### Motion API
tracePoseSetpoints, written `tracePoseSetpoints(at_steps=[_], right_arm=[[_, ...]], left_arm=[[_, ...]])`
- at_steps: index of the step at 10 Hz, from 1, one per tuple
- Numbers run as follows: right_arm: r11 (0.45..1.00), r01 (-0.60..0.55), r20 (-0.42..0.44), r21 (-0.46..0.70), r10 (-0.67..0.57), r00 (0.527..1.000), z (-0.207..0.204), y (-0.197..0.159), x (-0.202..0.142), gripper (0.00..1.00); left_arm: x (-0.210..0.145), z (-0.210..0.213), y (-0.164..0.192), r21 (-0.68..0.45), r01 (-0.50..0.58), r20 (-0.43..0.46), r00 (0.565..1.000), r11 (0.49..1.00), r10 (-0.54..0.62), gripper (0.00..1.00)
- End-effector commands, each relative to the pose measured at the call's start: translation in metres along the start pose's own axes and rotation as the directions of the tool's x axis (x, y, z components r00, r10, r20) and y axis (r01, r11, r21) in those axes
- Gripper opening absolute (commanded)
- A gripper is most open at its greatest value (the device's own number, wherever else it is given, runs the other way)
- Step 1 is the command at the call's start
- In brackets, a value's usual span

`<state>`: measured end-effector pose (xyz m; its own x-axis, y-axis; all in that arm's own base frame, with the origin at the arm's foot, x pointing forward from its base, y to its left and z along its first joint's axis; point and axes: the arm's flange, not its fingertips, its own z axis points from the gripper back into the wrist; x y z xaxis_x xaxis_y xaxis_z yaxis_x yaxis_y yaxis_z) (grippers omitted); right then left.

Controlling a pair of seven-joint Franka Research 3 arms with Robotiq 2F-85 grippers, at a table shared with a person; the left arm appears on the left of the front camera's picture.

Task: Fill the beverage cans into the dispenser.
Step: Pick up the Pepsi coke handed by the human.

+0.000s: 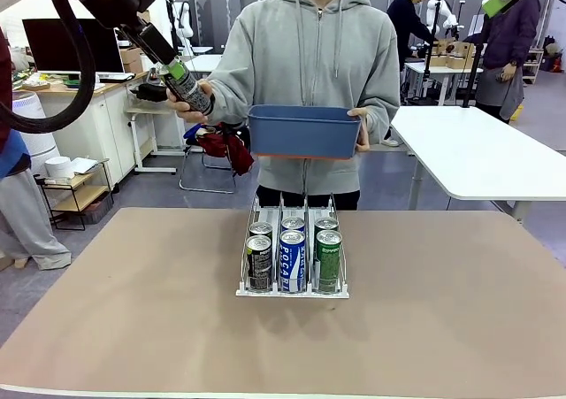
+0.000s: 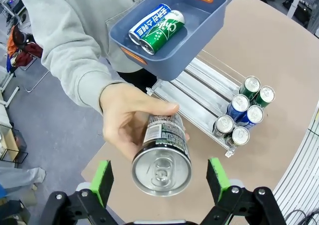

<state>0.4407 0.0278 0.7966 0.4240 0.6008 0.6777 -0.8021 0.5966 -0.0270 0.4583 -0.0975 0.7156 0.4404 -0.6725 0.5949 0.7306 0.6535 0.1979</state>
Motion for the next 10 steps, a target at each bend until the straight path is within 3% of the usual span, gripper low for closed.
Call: tracePoseSetpoints(at_steps=[1,10], right_arm=[[1.0,0.012,0.002,0.005,-0.012,1.0,0.001,0.001,0.0,1.0],[1.0,0.012,0.002,0.005,-0.012,1.0,0.001,0.001,0.0,1.0]], left_arm=[[-0.004,-0.007,0.002,-0.006,-0.042,0.032,0.999,0.999,0.042,1.0],[-0.003,-0.025,0.008,-0.049,-0.077,0.029,0.996,0.996,0.079,1.0]])
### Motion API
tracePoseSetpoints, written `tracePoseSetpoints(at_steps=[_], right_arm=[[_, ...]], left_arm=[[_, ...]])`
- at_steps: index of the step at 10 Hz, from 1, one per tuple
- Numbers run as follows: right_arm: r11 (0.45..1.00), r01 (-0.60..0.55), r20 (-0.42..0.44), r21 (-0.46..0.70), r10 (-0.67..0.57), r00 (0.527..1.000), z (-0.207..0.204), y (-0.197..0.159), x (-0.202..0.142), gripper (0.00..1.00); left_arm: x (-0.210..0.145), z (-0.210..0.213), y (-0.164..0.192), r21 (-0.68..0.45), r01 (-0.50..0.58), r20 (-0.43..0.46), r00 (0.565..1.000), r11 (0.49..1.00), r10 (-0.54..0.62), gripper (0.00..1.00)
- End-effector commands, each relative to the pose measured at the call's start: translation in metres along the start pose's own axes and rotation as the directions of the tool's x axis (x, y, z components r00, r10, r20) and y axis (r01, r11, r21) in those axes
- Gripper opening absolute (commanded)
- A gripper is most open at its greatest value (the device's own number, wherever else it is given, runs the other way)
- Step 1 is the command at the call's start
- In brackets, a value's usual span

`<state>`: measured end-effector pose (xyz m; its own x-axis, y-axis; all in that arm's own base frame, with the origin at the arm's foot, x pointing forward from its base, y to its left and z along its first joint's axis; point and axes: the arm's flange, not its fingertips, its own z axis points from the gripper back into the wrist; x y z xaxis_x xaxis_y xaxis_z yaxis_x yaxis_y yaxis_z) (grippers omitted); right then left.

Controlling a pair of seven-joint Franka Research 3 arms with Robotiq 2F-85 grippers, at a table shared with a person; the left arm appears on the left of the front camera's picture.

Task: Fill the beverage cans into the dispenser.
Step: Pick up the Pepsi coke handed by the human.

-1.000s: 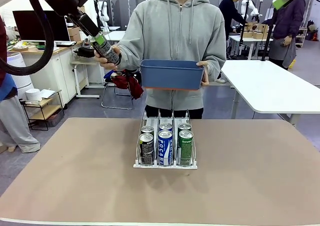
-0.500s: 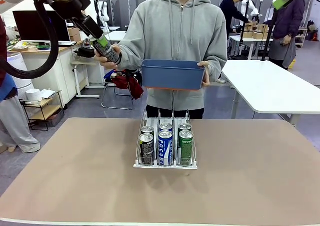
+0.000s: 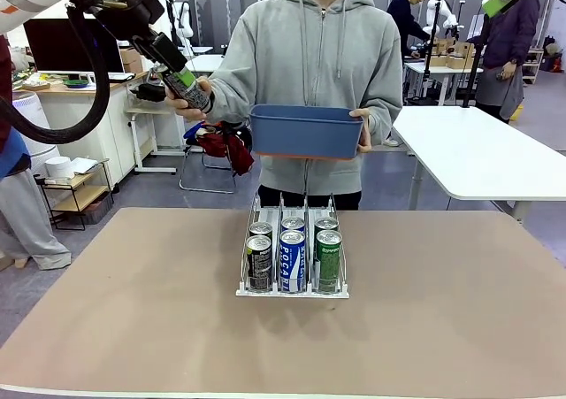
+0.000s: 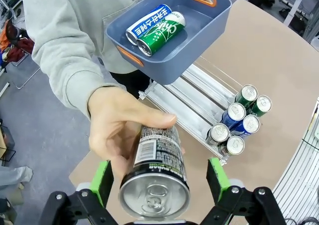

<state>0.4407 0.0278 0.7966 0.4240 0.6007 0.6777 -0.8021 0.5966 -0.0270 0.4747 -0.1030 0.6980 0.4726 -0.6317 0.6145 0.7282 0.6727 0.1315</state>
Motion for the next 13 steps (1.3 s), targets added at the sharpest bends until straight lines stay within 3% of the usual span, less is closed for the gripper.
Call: tracePoseSetpoints(at_steps=[1,3,4,5,6,7,8,10,13], right_arm=[[1.0,0.012,0.002,0.005,-0.012,1.0,0.0008,0.0011,-0.0003,1.0],[1.0,0.012,0.002,0.005,-0.012,1.0,0.0008,0.0011,-0.0003,1.0],[1.0,0.012,0.002,0.005,-0.012,1.0,0.0008,0.0011,-0.0003,1.0],[1.0,0.012,0.002,0.005,-0.012,1.0,0.0008,0.0011,-0.0003,1.0],[1.0,0.012,0.002,0.005,-0.012,1.0,0.0008,0.0011,-0.0003,1.0],[1.0,0.012,0.002,0.005,-0.012,1.0,0.0008,0.0011,-0.0003,1.0],[1.0,0.012,0.002,0.005,-0.012,1.0,0.0008,0.0011,-0.0003,1.0],[1.0,0.012,0.002,0.005,-0.012,1.0,0.0008,0.0011,-0.0003,1.0],[1.0,0.012,0.002,0.005,-0.012,1.0,0.0008,0.0011,-0.0003,1.0]], left_arm=[[0.0,0.0012,-0.0003,0.003,0.003,-0.001,1.0,1.0,-0.003,1.0],[0.0,0.0012,-0.0003,0.003,0.003,-0.001,1.0,1.0,-0.003,1.0],[0.0012,0.0001,-0.0014,-0.001,0.003,0.001,1.0,1.0,-0.003,0.55],[0.0007,0.0015,-0.0004,0.005,0.003,0.002,1.0,1.0,-0.003,0.4],[0.0003,0.0029,-0.0004,0.014,0.003,-0.001,1.0,1.0,-0.003,0.0],[-0.0004,0.0031,0.0004,0.019,-0.003,-0.004,1.0,1.0,0.003,0.0],[-0.0008,0.0039,0.0006,0.023,-0.005,-0.007,1.0,1.0,0.005,0.22],[-0.0013,0.0053,0.0002,0.032,-0.008,-0.011,1.0,0.999,0.009,0.0],[-0.0002,0.0081,-0.0014,0.048,-0.001,-0.023,1.0,0.999,0.002,0.0]])
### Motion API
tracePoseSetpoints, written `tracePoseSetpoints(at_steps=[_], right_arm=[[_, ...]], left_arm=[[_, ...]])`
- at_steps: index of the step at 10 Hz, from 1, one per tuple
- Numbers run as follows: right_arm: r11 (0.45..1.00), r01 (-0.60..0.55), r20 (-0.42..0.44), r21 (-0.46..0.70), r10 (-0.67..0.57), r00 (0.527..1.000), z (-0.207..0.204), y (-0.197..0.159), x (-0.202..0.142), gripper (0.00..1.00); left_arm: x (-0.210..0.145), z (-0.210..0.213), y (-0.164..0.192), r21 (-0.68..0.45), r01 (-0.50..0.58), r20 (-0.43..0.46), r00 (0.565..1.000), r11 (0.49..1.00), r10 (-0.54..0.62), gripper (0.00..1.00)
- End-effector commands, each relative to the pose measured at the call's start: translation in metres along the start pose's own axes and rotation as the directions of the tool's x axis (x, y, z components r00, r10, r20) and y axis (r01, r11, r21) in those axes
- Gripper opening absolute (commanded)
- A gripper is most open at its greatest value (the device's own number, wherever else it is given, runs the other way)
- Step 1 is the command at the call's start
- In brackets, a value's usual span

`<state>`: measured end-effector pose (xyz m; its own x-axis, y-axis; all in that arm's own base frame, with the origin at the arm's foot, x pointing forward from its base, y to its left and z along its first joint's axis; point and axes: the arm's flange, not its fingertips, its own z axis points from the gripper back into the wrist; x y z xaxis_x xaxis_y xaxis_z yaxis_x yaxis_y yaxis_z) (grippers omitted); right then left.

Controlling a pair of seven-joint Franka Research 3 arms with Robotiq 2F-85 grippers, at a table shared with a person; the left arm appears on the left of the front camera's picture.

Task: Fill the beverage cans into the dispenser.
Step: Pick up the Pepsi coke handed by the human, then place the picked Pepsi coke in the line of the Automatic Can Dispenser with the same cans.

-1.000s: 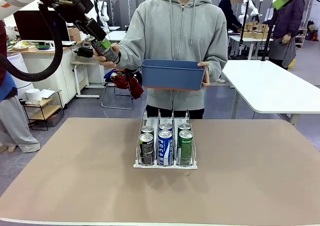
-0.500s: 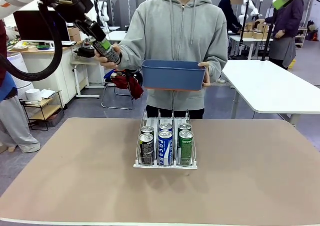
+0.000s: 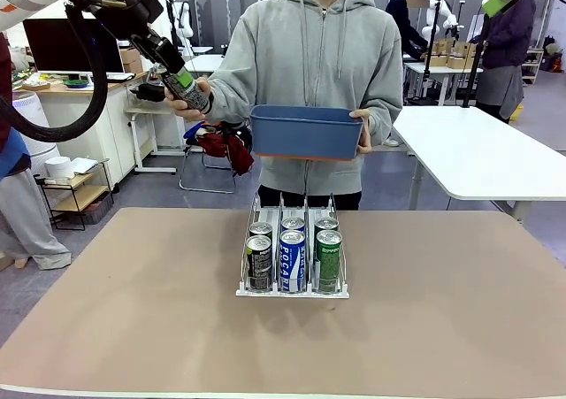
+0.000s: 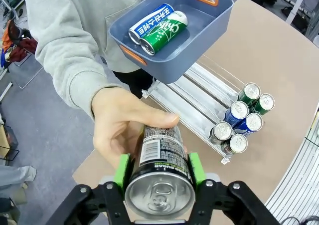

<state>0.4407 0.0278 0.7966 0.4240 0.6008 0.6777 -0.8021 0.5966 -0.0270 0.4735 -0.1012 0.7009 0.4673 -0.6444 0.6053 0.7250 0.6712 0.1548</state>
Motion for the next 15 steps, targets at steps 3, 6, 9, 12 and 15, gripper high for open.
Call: tracePoseSetpoints(at_steps=[3,6,9,12,15], right_arm=[[1.0,0.012,0.002,0.005,-0.012,1.0,0.0008,0.0011,-0.0003,1.0],[1.0,0.012,0.002,0.005,-0.012,1.0,0.0008,0.0011,-0.0003,1.0],[1.0,0.012,0.002,0.005,-0.012,1.0,0.0008,0.0011,-0.0003,1.0],[1.0,0.012,0.002,0.005,-0.012,1.0,0.0008,0.0011,-0.0003,1.0],[1.0,0.012,0.002,0.005,-0.012,1.0,0.0008,0.0011,-0.0003,1.0]], left_arm=[[0.0022,0.0037,-0.0041,0.015,-0.045,0.016,0.999,0.999,0.044,0.38],[0.001,0.001,-0.001,0.004,0.006,-0.001,1.0,1.0,-0.006,0.38],[0.001,0.001,-0.001,0.004,0.006,-0.001,1.0,1.0,-0.006,0.38],[0.001,0.001,-0.001,0.004,0.006,-0.001,1.0,1.0,-0.006,0.38],[0.001,0.001,-0.001,0.004,0.006,-0.001,1.0,1.0,-0.006,0.38]])
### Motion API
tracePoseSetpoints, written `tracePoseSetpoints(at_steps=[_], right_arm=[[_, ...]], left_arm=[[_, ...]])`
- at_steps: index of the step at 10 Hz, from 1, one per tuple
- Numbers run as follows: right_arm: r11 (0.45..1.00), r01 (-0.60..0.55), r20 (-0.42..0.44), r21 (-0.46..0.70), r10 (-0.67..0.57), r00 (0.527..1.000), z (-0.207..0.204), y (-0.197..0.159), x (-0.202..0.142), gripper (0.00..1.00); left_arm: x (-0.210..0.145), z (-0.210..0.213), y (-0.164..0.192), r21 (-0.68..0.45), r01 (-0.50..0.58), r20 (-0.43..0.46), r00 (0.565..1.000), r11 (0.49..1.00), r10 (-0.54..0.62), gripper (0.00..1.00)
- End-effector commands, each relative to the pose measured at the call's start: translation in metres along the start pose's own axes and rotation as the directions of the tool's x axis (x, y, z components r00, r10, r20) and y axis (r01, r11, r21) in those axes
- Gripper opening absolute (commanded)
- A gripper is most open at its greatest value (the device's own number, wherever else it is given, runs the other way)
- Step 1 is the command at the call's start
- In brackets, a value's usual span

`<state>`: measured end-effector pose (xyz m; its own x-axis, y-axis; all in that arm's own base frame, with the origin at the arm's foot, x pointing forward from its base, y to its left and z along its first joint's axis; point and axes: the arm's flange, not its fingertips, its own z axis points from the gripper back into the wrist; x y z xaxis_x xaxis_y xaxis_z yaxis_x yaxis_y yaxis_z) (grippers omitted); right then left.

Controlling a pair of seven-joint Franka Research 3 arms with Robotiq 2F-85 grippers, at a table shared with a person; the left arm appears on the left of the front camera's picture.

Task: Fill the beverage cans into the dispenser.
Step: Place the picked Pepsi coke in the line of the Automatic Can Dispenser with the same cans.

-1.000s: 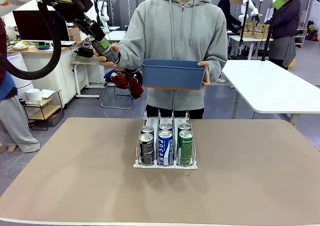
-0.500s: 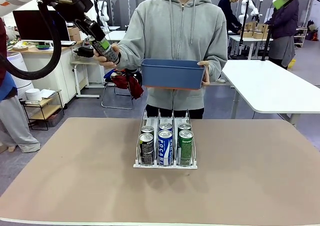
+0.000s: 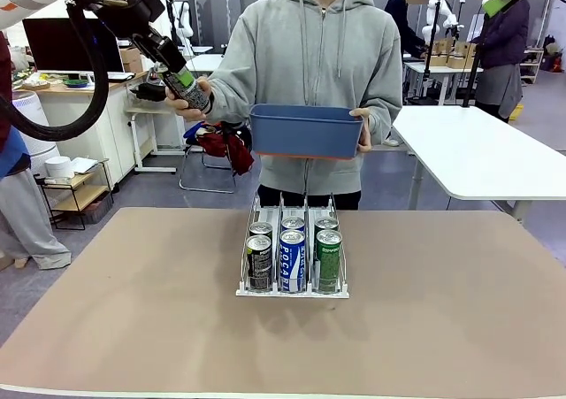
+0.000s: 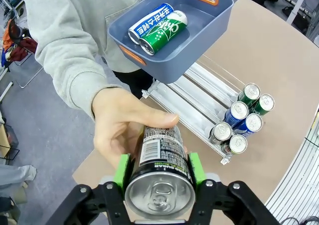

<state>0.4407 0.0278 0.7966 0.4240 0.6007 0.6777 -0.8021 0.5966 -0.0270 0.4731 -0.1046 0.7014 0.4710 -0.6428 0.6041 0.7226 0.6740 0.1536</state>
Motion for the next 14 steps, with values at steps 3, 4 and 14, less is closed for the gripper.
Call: tracePoseSetpoints(at_steps=[3,4,14], right_arm=[[1.0,0.012,0.002,0.005,-0.012,1.0,0.0008,0.0011,-0.0003,1.0],[1.0,0.012,0.002,0.005,-0.012,1.0,0.0008,0.0011,-0.0003,1.0],[1.0,0.012,0.002,0.005,-0.012,1.0,0.0008,0.0011,-0.0003,1.0]], left_arm=[[-0.0013,0.0017,0.0014,0.003,0.01,0.001,1.0,1.0,-0.01,0.38],[-0.0013,0.0017,0.0014,0.003,0.01,0.001,1.0,1.0,-0.01,0.38],[-0.0013,0.0017,0.0014,0.003,0.01,0.001,1.0,1.0,-0.01,0.38]])
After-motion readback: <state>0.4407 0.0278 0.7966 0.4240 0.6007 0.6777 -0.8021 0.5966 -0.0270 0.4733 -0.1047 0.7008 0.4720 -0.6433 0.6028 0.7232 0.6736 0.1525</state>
